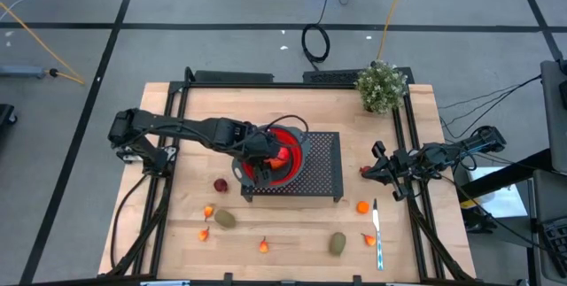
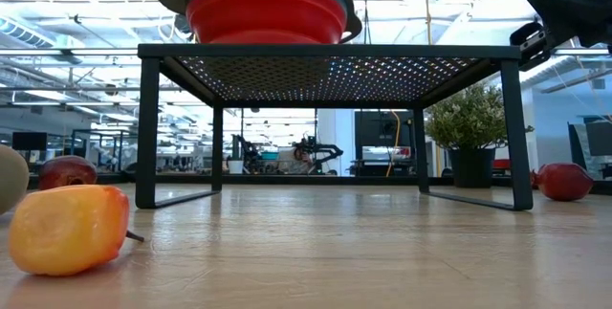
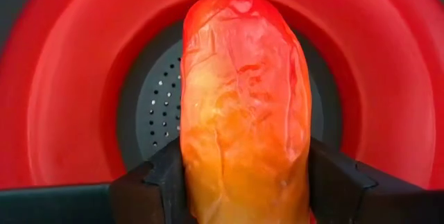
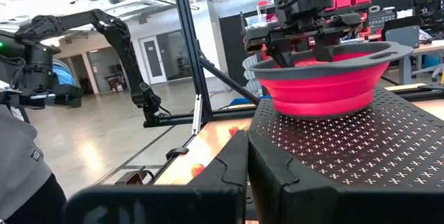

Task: Pick & Place Fruit
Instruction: Put the orange mango into the red strainer bowl on the shelf, then put the brown kiwi into the red strainer bowl on the shelf

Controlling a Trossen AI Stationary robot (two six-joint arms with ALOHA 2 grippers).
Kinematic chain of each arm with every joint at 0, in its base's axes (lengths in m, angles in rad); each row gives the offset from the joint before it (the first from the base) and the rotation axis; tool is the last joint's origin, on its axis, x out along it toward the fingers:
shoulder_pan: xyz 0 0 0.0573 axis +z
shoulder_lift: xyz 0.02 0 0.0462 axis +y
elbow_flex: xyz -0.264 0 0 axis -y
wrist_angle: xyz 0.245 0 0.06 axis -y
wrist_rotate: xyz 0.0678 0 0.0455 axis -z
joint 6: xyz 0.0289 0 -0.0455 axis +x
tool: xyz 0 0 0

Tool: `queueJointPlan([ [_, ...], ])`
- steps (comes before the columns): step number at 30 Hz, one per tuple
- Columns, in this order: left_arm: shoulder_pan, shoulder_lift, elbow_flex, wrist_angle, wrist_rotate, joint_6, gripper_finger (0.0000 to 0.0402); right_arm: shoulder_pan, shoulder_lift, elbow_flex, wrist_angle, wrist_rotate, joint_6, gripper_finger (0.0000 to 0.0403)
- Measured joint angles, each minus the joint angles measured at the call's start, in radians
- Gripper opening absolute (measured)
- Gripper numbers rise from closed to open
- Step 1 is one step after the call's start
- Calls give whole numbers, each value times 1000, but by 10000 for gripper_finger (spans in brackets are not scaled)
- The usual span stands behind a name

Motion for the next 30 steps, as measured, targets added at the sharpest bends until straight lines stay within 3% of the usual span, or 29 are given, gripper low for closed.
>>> queueJointPlan([
  [14, 0, 0, 0, 0, -3, 13, 288, 0, 0, 0, 0, -2, 0, 0],
  [21, 6, -10, 7, -4, -5, 29, 298, 0, 0, 0, 0, -2, 0, 0],
  [30, 18, -82, 110, -12, 0, -28, 299, 0, 0, 0, 3, -2, 0, 0],
])
